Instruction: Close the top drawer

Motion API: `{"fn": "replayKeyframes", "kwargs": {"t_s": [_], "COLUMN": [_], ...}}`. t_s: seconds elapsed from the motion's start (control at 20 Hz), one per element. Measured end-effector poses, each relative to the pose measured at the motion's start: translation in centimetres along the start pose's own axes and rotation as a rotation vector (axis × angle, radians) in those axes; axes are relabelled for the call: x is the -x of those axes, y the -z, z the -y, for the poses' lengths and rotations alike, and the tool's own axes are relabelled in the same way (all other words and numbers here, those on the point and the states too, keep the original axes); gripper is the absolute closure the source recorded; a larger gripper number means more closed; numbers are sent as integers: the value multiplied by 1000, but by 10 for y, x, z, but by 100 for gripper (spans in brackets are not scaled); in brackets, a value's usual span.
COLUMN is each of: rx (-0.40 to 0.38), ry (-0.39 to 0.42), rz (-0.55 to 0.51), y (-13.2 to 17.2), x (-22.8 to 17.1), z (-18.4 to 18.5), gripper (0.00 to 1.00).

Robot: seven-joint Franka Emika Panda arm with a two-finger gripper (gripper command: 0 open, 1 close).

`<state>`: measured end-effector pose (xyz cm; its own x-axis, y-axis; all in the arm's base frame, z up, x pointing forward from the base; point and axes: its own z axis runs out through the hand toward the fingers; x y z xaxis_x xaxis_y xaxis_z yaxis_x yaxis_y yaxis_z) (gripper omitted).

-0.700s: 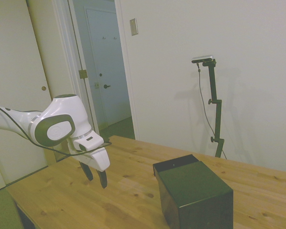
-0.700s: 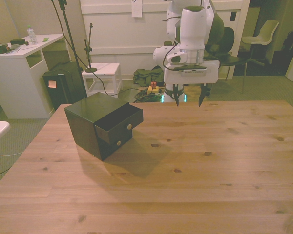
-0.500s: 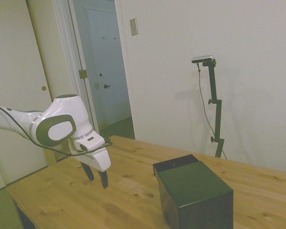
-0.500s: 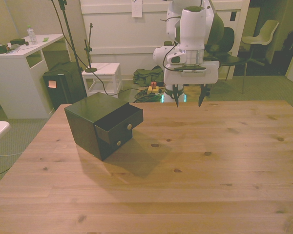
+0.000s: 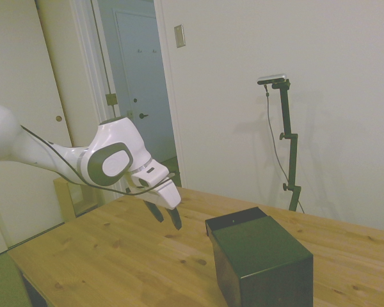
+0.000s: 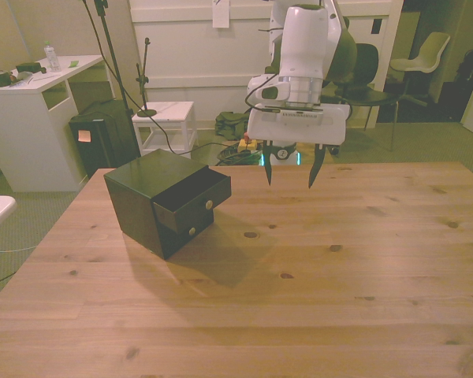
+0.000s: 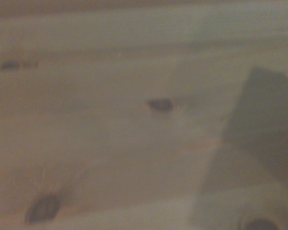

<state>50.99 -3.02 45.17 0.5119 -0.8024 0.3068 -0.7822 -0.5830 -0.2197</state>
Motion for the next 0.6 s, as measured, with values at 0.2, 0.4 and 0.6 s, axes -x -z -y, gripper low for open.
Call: {"fn": "replayKeyframes", "kwargs": {"t_s": [0.2, 0.4, 0.6], "rx": [-40, -14, 9], "ry": [-134, -252, -320], "rz": [-115, -194, -239], "y": [-1, -6, -13], "x": [-36, -74, -93], "z": [18, 4, -9], "gripper": [0, 0, 100]}}
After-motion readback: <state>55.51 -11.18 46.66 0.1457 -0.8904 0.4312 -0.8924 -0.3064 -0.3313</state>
